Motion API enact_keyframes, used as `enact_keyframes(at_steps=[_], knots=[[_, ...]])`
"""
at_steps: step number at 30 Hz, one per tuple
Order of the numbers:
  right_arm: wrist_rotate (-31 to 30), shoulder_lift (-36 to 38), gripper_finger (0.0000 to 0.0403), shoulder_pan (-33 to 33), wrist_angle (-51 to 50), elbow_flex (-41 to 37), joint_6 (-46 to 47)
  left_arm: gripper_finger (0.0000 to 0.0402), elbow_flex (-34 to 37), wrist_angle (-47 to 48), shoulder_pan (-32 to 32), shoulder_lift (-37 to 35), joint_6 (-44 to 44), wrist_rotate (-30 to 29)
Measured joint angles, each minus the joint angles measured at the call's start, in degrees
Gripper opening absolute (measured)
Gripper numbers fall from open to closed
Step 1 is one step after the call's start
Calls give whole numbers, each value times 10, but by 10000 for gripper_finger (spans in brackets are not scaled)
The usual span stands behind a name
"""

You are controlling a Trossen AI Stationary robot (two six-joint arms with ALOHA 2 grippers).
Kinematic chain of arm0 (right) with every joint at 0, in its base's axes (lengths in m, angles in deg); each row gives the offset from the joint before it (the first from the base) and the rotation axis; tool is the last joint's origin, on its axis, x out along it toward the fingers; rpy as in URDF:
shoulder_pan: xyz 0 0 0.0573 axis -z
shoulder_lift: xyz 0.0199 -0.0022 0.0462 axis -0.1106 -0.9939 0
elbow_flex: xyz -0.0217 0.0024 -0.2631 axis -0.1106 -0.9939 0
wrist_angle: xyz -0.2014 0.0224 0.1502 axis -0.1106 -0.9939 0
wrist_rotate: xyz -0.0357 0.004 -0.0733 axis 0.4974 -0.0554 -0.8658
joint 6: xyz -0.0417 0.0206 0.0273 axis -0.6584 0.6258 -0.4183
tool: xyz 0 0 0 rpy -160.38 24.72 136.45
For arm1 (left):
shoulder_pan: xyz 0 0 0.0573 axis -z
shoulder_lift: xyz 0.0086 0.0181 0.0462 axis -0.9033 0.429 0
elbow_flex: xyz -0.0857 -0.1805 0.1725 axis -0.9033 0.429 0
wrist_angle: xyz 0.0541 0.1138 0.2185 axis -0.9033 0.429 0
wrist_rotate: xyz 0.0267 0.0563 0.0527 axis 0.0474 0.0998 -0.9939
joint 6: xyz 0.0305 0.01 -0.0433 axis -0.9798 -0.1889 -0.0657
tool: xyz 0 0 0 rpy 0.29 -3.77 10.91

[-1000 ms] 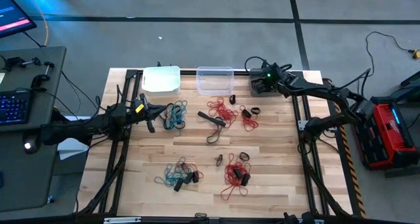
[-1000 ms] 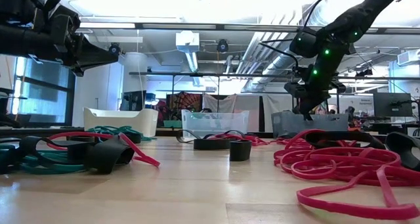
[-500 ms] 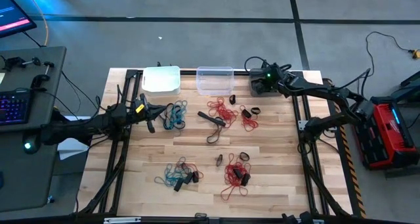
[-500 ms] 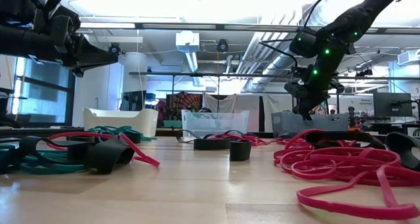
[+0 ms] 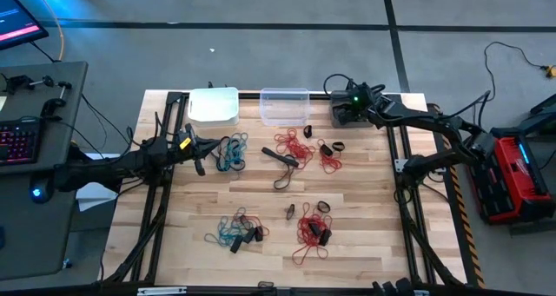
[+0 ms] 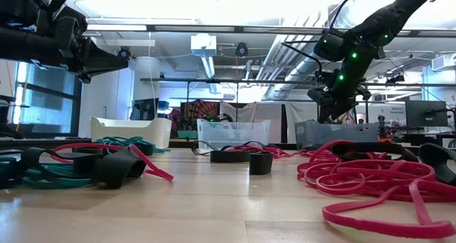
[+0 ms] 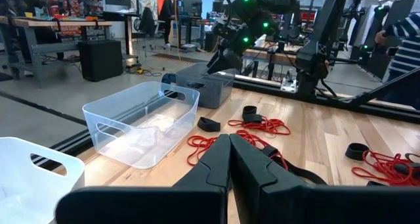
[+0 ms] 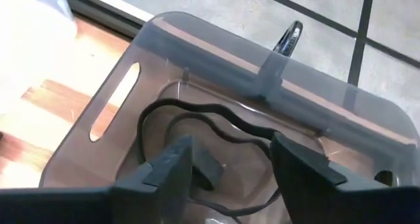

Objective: Sort rubber bands into baskets
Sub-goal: Put the black rubber band into the black bin

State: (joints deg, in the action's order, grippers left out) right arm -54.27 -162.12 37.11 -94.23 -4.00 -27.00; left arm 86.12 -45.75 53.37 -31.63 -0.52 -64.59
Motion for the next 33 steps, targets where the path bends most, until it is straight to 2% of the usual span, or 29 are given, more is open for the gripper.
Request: enact_keyframes(at_steps=[4, 6, 10, 12, 17, 22, 33], knots=[[12, 2, 166, -7, 7, 0, -32, 0, 0, 0, 0, 0, 0, 0], [17, 9, 131, -15, 8, 4, -59, 0, 0, 0, 0, 0, -1, 0], [41, 29, 32, -36, -9, 32, -63, 0, 0, 0, 0, 0, -9, 0], [62, 36, 10, -51, -4, 40, -66, 0, 0, 0, 0, 0, -9, 0], [110, 34, 25, -96, 32, 43, -62, 0, 0, 0, 0, 0, -10, 0], [111, 30, 4, -151, 65, 43, -44, 0, 0, 0, 0, 0, -20, -5], [28, 30, 1, -259, 87, 43, -11, 0, 0, -3, 0, 0, -27, -7]])
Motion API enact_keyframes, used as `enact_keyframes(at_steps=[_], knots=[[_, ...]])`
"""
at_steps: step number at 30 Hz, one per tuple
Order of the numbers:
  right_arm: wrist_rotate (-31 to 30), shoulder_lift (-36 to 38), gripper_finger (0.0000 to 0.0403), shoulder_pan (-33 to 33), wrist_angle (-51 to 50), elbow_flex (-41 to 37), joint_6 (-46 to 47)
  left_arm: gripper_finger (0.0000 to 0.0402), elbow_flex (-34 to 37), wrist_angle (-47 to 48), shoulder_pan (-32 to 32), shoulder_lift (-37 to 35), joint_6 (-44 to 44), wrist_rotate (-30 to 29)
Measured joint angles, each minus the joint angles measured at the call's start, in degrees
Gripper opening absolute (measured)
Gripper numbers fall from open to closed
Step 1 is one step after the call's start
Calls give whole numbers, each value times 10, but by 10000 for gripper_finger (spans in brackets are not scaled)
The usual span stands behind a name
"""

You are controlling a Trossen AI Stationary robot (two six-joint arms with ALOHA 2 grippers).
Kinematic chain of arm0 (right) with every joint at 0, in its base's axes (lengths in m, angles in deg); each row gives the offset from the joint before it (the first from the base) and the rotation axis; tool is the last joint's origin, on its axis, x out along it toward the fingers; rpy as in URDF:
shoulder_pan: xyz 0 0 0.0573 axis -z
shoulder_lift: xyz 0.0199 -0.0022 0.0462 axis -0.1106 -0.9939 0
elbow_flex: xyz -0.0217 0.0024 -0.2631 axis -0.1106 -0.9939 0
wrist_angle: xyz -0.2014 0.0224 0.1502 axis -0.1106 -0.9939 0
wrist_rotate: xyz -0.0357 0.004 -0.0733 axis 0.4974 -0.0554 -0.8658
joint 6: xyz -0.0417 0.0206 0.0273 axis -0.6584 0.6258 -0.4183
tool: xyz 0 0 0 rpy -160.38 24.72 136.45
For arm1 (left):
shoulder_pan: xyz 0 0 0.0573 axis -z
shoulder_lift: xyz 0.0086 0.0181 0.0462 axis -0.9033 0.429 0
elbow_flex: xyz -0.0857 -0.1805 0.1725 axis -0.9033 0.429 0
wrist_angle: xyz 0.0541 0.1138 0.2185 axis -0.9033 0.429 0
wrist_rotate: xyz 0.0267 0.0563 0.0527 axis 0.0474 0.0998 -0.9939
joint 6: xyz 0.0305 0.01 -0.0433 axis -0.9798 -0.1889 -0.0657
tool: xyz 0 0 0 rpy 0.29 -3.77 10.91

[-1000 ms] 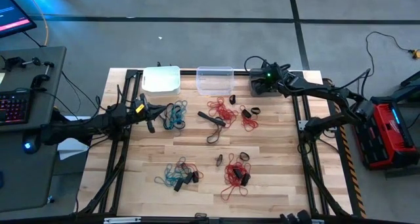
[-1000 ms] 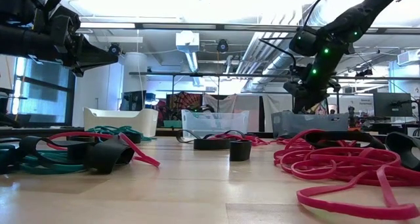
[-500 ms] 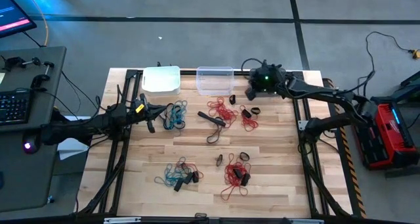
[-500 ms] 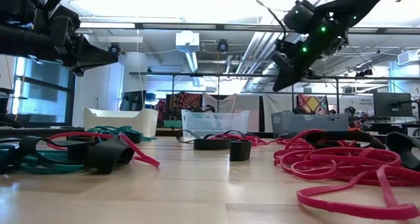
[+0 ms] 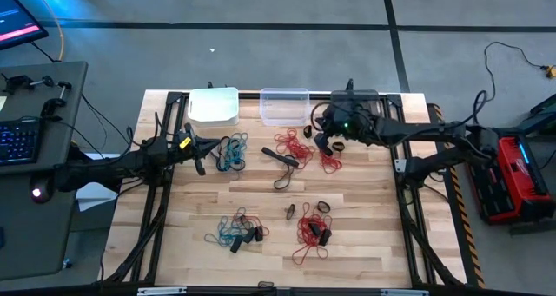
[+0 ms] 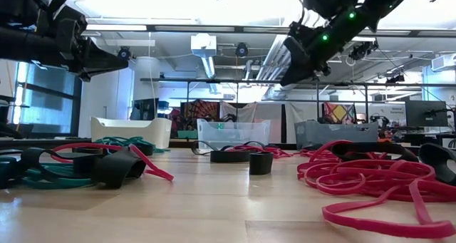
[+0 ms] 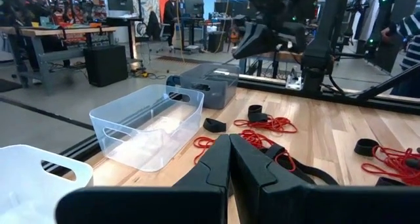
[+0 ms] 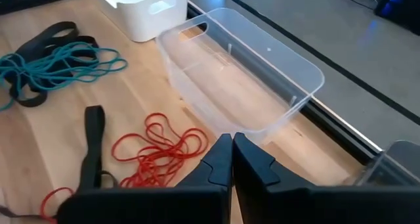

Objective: Sort rubber bands into baskets
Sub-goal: Put the black rubber band into the black bin

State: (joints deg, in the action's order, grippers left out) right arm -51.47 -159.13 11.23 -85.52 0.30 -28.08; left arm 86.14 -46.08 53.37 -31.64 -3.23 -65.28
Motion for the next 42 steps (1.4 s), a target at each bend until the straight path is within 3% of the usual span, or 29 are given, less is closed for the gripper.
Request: enact_keyframes(at_steps=[9, 21, 32, 35, 42], knots=[[5, -10, 0, -17, 0, 0, 26, 0, 0, -14, 0, 0, -3, -2], [21, -118, 1, -31, 48, 0, 28, 0, 0, -14, 0, 0, -3, -2], [21, -122, 3, -38, 51, 0, 23, 0, 0, -14, 0, 0, -3, -2], [21, -122, 25, -45, 51, 0, 22, 0, 0, -14, 0, 0, -3, -2], [1, -122, 122, -56, 51, 0, 41, 0, 0, -14, 0, 0, -3, -2]])
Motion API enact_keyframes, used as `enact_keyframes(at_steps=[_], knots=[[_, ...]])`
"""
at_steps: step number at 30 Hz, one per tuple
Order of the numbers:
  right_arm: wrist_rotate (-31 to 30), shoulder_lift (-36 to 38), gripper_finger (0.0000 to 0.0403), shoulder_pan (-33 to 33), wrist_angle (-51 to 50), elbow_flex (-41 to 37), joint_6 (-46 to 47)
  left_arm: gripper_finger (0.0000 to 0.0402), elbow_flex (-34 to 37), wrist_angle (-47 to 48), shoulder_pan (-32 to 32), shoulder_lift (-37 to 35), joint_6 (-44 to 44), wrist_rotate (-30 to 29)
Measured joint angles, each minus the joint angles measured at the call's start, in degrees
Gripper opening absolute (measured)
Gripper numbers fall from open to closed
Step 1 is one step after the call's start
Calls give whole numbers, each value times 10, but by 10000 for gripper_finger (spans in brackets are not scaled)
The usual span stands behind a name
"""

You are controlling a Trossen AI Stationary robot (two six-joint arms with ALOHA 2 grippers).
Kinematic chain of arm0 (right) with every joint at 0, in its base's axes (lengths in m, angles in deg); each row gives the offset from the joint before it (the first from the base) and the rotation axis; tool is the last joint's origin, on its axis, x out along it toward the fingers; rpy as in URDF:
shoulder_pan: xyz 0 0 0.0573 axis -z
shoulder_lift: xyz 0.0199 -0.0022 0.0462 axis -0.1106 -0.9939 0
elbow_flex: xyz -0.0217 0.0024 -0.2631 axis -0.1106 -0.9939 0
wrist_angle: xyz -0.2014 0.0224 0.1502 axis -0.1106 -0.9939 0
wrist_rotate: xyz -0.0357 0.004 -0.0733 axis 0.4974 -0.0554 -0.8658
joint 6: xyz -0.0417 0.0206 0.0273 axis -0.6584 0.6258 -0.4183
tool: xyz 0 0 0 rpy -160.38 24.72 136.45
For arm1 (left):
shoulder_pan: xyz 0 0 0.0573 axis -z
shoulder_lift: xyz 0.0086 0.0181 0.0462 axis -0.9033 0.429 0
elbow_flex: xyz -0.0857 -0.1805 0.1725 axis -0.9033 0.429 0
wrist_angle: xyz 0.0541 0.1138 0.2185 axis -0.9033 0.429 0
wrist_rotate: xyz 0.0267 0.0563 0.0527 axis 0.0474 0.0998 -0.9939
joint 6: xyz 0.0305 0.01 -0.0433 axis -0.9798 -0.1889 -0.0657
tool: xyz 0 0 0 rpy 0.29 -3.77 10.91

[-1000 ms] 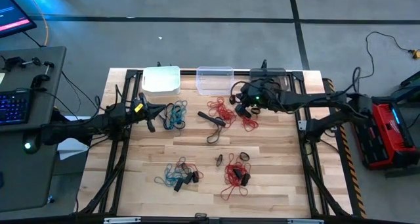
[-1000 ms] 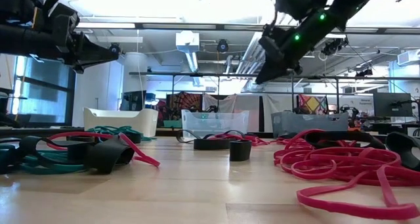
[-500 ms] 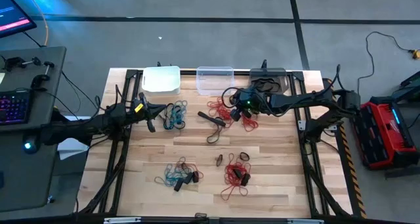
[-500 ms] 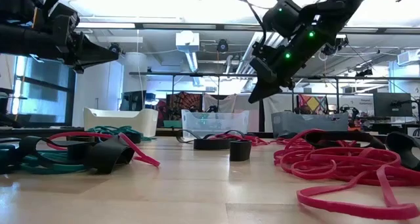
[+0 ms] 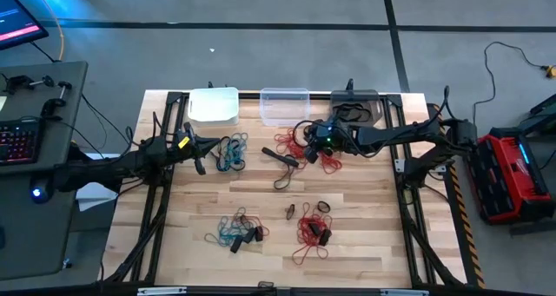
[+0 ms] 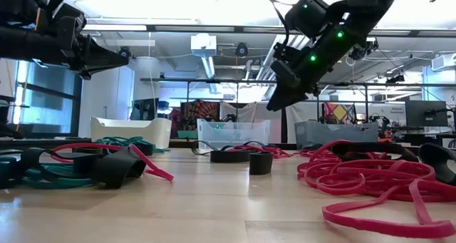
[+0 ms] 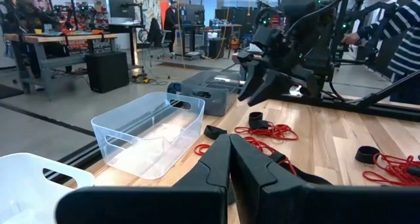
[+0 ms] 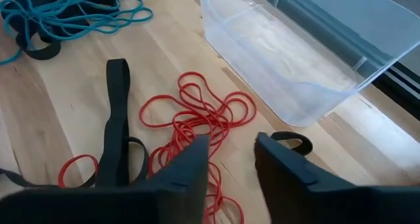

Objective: Sort rubber bands into baskets
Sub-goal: Put the black rubber band into the black bin

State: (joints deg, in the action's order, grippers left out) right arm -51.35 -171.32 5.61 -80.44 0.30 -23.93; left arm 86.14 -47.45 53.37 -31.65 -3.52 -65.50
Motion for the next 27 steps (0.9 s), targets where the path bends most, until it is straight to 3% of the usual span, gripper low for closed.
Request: enact_keyframes(at_steps=[6, 27], knots=[[-14, 0, 156, -1, 0, 0, 17, 0, 0, 0, 0, 0, 0, 0], [-36, -48, 158, 0, 37, 0, 34, 0, 0, 0, 0, 0, -1, 0]])
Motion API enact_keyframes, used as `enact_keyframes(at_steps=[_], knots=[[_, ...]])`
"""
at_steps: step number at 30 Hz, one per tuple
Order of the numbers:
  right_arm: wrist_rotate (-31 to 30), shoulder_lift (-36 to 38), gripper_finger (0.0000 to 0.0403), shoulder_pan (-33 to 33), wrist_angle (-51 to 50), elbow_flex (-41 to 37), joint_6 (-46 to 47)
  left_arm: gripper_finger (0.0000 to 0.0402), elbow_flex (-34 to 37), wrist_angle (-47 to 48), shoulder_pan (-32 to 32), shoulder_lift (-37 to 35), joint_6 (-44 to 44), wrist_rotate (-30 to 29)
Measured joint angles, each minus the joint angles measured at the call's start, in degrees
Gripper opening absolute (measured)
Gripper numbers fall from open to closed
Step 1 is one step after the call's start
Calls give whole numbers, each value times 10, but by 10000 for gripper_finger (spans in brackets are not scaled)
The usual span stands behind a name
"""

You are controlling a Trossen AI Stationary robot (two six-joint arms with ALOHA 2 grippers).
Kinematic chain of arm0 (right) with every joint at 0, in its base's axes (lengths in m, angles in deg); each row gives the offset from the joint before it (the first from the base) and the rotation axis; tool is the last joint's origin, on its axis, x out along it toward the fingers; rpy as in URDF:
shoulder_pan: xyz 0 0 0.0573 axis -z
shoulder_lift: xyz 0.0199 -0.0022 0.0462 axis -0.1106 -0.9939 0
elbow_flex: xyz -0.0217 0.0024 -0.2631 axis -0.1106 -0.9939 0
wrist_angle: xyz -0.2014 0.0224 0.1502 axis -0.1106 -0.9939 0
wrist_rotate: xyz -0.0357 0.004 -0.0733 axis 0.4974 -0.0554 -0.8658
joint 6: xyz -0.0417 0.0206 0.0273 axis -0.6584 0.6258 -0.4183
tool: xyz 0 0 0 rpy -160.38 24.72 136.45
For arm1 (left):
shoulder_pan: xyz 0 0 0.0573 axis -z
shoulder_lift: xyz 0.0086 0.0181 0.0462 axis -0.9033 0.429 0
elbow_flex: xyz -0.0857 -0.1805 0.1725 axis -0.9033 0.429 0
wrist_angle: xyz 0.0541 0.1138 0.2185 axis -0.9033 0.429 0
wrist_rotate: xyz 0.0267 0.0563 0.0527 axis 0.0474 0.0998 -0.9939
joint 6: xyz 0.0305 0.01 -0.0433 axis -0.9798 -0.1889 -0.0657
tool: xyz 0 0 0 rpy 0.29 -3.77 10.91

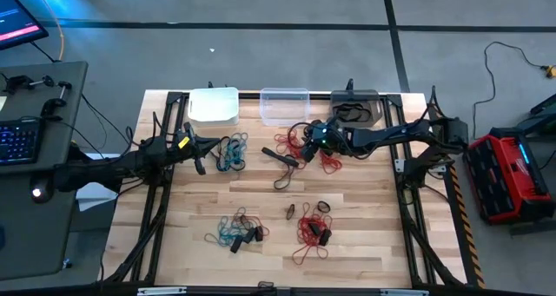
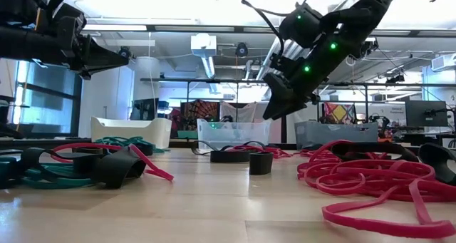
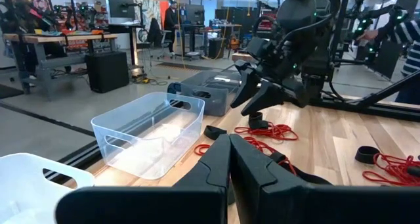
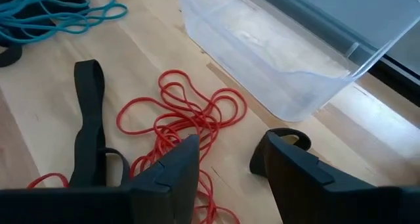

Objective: Sort rubber bands into baskets
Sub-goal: Put the black rubber band into the black bin

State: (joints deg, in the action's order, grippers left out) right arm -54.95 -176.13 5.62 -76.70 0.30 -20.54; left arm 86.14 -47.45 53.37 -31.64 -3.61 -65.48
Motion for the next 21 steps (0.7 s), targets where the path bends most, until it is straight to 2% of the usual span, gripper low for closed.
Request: enact_keyframes(at_steps=[9, 16, 21], knots=[[5, -32, 158, -4, 14, 0, 16, 0, 0, -1, 0, 0, 0, -2], [-70, -59, 158, 0, 14, 0, 14, 0, 0, -1, 0, 0, 0, -2], [-41, -95, 158, 29, 29, 0, 18, 0, 0, -1, 0, 0, -4, -2]])
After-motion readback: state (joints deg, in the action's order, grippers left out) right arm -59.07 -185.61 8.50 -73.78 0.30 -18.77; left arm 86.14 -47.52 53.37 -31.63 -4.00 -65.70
